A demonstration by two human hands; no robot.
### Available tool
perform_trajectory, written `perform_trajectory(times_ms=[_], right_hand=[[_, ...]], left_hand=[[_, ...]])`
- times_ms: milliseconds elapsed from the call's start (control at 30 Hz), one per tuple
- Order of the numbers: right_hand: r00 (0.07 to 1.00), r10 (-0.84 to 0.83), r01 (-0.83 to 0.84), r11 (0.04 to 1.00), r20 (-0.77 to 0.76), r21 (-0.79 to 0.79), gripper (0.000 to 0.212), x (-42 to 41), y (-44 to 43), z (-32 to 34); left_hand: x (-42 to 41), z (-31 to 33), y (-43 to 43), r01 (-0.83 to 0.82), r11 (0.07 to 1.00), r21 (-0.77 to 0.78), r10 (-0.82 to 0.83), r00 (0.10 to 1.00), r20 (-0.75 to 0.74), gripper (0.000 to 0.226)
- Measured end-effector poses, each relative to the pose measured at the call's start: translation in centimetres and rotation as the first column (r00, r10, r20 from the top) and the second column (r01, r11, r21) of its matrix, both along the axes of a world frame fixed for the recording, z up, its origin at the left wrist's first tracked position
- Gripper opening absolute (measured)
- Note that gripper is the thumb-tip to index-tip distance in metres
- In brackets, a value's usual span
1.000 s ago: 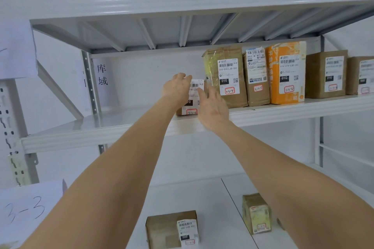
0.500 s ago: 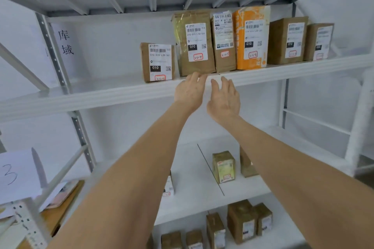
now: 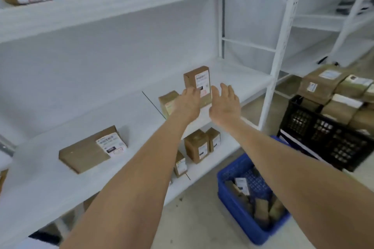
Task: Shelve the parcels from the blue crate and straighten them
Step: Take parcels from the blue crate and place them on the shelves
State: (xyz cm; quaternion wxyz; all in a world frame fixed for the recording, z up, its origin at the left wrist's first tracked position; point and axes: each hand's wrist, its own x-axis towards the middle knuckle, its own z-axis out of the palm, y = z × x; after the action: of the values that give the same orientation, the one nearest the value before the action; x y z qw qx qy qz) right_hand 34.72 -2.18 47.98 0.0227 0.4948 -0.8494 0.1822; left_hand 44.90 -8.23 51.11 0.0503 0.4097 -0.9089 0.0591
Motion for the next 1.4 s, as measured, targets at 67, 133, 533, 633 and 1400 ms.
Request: perform_trajectory(times_ms=[67,133,533,633,1400], right_hand=[[1.000,-0.023,0.023,0.997,0.004,0.075,0.068,-1.1,1.5,-3.2],[0.998,-0.051,0.047,0.988,0.021,0.150,0.068,-2.5,3.1,-6.2],[0.981,-0.129,0.043,0.869,0.143,0.493,0.060,-14.2,10.0,-20.7],[0.977,-0.098,-0.020,0.842,0.188,0.539,0.061,-18.5,10.7,-24.3],[0.885,-0.012,-0.340,0.666,0.465,0.664,0.070,-31.7,2.5,-56.1]], left_hand=[[-1.1,-3.7,0.3,0.032,0.998,0.057,-0.034,0.999,0.037,0.054],[-2.5,-7.3,1.0,0.082,0.988,0.131,-0.091,0.994,0.065,0.057],[-13.9,-23.9,6.7,0.132,0.915,0.381,-0.189,0.975,0.118,0.047],[-17.8,-27.8,7.9,0.071,0.893,0.443,-0.149,0.978,0.144,0.046],[-29.3,-58.7,4.7,-0.469,0.379,0.798,0.470,0.840,0.272,0.049]])
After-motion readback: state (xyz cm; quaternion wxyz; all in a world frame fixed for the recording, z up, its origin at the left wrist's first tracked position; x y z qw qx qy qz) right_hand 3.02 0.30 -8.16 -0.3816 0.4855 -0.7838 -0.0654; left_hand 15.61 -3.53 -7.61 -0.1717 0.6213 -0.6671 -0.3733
